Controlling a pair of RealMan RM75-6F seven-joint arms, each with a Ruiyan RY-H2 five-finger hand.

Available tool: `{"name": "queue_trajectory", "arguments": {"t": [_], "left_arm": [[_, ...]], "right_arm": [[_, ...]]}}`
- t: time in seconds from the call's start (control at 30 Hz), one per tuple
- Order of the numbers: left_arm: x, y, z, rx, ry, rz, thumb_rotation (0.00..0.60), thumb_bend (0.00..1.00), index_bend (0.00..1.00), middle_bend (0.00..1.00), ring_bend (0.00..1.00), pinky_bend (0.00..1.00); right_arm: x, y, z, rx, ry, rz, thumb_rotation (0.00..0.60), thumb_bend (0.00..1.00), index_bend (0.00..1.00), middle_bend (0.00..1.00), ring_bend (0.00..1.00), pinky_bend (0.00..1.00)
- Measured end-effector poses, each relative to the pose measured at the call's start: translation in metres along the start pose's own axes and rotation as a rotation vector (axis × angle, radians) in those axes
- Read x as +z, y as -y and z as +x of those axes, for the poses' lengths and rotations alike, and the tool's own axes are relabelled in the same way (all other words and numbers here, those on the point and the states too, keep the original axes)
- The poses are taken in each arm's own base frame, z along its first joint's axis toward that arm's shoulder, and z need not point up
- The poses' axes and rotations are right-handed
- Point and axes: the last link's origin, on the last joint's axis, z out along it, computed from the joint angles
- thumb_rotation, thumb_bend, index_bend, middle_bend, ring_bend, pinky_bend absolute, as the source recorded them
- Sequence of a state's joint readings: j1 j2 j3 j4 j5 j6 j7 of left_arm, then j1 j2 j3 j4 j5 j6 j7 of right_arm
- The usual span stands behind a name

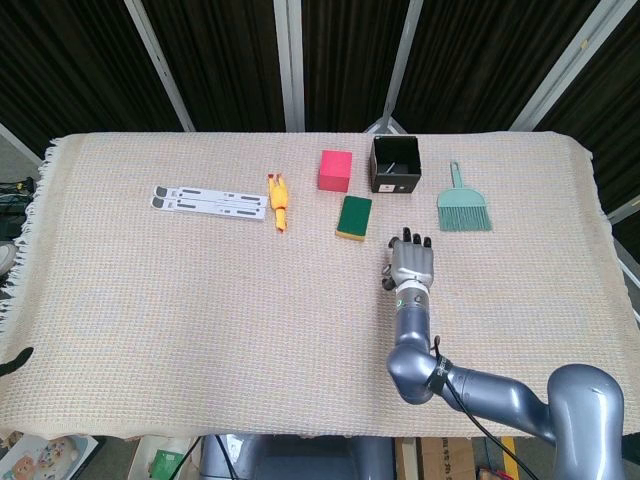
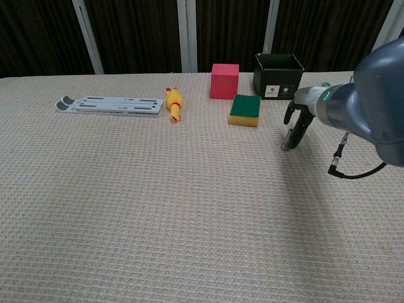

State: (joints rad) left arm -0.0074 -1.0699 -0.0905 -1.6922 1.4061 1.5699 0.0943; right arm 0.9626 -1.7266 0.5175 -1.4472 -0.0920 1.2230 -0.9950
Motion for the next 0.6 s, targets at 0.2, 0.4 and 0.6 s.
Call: {"name": "queue_trajectory", "arguments": {"t": [0.2,0.4,0.6], "left_arm": [[0.001,0.002,0.001,-0.005,-0.006,0.005,0.6,0.24,0.12,0.0,0.0,0.0],[0.0,0.001,0.002,-0.01,-0.006,0.003,0.6,0.24,0.12,0.0,0.0,0.0],[-0.004,-0.001,0.002,-0.01,-0.012,-0.001,0.6,0.24,0.12,0.0,0.0,0.0]], "right_arm": [[-0.012,-0.005,0.02,0.022,-0.043,0.056,0.6,0.11,0.05,0.0,0.03,0.01],[-0.047,-0.038,0.056,0.027,-0.206,0.131,0.6,0.11,0.08,0.0,0.03,0.01],[-0.095,-0.1,0.076,0.042,-0.414,0.22,0.6,0.11,0.13,0.0,0.03,0.01]]}}
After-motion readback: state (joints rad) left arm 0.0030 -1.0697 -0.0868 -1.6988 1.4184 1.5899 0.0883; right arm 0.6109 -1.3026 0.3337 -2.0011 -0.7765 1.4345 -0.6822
